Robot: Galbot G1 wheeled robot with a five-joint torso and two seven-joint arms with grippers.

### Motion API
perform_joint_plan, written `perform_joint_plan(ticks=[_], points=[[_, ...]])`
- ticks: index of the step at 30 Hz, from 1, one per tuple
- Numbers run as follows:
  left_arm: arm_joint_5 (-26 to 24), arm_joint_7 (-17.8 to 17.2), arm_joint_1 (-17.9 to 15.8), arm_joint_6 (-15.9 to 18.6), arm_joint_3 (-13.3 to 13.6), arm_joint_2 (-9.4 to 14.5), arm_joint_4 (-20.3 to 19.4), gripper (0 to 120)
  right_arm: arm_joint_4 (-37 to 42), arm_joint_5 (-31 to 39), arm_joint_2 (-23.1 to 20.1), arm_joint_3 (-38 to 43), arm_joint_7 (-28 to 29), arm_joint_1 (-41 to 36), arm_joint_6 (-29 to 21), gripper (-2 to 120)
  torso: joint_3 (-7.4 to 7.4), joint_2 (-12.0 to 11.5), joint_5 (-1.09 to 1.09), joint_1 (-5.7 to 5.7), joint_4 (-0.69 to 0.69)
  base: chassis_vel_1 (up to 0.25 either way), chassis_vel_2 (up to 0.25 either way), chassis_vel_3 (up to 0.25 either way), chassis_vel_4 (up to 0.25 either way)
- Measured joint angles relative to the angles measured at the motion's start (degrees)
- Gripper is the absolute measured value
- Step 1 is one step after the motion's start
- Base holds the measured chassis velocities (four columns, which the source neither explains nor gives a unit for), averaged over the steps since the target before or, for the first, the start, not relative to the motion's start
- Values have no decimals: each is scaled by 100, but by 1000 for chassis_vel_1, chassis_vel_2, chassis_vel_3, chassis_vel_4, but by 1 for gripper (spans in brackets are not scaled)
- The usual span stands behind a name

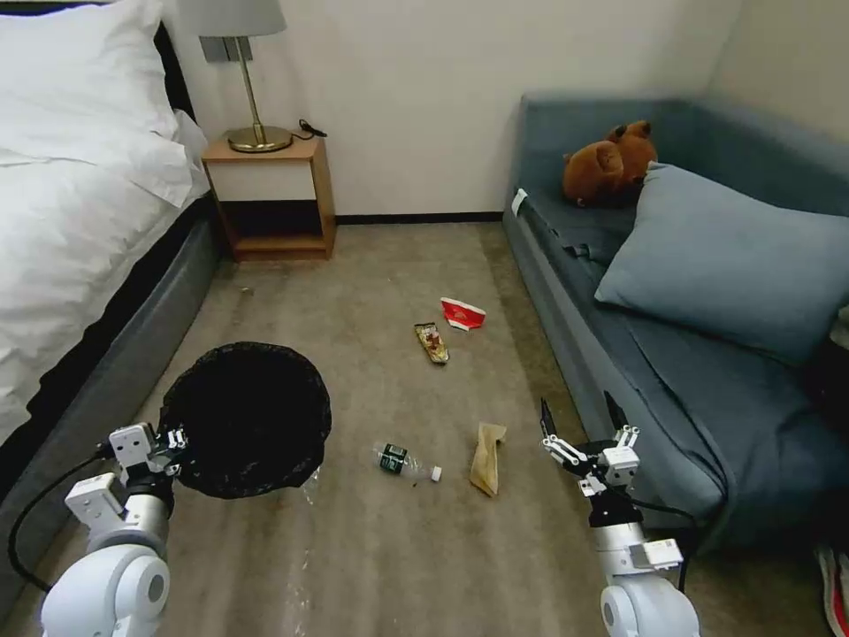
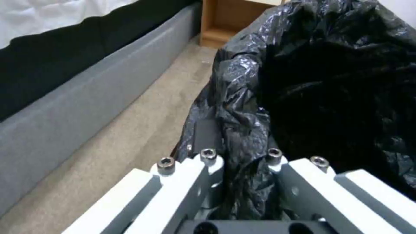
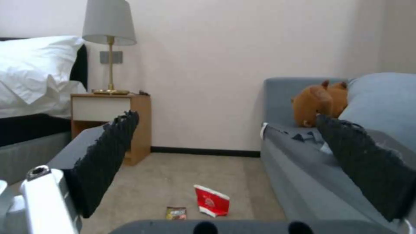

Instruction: Pick up the trash bin, then pick up the garbage on the floor and place it into the trash bin.

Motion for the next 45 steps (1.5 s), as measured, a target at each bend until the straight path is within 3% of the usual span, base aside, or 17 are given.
perform_joint_plan(ticks=[15,30,42,45], points=[[87,11,-59,-48,-12,15,148,4,-56,-47,15,-6,8,29,48,100,0,0,0,0,0,-87,85,88,-86],[78,12,-90,-83,-15,34,311,4,-122,-378,14,-40,455,95,270,100,0,0,0,1,-1,-49,49,52,-48],[74,3,-118,-110,23,15,382,4,329,-814,-276,-359,1286,370,-326,100,0,0,0,1,0,0,0,0,0],[50,2,-153,-81,33,-21,343,4,513,-1333,-360,-438,1732,536,-713,100,0,0,0,1,-1,0,0,0,0]])
